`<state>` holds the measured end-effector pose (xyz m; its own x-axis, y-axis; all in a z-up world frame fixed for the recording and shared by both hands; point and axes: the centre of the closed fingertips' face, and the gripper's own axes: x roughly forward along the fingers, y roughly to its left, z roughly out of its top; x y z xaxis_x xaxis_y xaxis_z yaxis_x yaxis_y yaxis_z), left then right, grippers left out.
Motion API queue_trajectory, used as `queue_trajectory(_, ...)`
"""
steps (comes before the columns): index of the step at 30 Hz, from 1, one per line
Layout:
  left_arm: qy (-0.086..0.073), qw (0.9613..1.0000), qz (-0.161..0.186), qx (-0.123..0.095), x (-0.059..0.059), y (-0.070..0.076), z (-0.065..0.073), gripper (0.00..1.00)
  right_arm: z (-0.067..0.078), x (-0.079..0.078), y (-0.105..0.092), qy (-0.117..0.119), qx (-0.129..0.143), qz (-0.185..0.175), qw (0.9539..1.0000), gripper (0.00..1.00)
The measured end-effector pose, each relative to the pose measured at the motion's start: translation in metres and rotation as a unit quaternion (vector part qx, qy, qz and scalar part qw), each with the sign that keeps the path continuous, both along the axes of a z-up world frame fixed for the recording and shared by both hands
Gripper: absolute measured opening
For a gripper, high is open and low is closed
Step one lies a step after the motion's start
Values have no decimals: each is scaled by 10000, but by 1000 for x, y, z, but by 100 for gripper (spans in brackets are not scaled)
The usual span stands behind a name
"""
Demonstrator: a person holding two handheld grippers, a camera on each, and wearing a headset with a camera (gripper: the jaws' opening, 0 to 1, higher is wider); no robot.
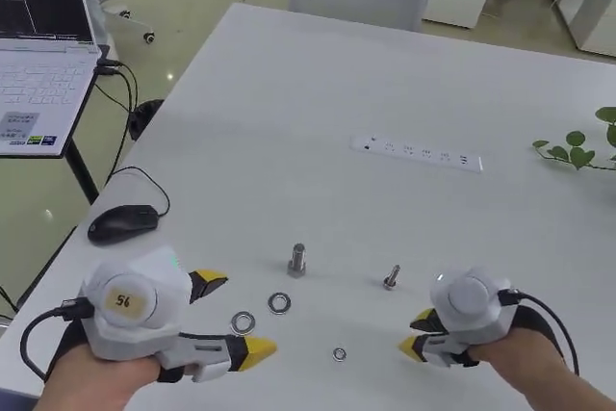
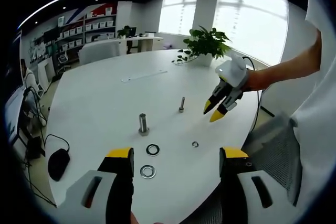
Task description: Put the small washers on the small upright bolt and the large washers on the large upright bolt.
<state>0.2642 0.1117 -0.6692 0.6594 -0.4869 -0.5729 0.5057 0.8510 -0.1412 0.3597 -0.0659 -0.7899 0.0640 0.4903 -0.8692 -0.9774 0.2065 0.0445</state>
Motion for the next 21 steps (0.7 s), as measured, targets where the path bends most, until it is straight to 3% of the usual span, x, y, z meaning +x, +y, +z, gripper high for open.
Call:
queue_trajectory(12,-17,10000,-74,-7,2,-2,2,66,-13,-26,39,156,77,552,9983,23)
queue_trajectory(21,28,10000,-51,1,-2,0,-1,66,-22,-39,57,254,93,883,9957,21)
